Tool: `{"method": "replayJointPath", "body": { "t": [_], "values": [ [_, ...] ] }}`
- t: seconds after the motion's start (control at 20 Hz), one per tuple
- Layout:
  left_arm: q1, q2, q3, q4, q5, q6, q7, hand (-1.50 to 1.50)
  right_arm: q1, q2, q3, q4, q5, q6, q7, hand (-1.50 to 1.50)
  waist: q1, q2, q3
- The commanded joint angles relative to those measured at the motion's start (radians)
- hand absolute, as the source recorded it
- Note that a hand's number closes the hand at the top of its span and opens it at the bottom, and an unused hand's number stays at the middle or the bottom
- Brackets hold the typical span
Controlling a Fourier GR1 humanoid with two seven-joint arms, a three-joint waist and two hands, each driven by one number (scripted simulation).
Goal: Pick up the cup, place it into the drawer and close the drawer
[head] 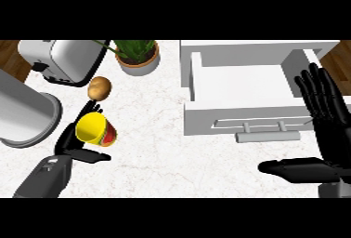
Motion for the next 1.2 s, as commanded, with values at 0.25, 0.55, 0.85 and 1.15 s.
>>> {"method": "replayJointPath", "body": {
  "t": [0.25,0.55,0.85,1.15],
  "values": [
    [-0.031,-0.022,0.005,-0.008,0.04,-0.278,-0.067,1.5,0.032,0.013,0.015,0.009,0.008,0.006,-0.025,-1.5,0.0,-0.001,0.0],
    [-0.029,-0.057,0.003,-0.024,0.069,-0.339,-0.047,1.5,0.011,-0.02,-0.01,-0.006,-0.022,0.031,0.002,-1.5,-0.002,-0.002,0.0],
    [-0.023,-0.096,-0.012,-0.093,0.081,-0.333,-0.09,1.5,0.004,-0.011,-0.023,0.007,-0.009,0.005,0.013,-1.5,0.009,-0.005,0.001],
    [0.05,-0.093,0.179,-0.103,0.235,0.019,-0.161,1.5,-0.007,-0.014,-0.02,-0.01,-0.002,-0.002,0.035,-1.5,0.026,-0.007,0.001]
  ]
}}
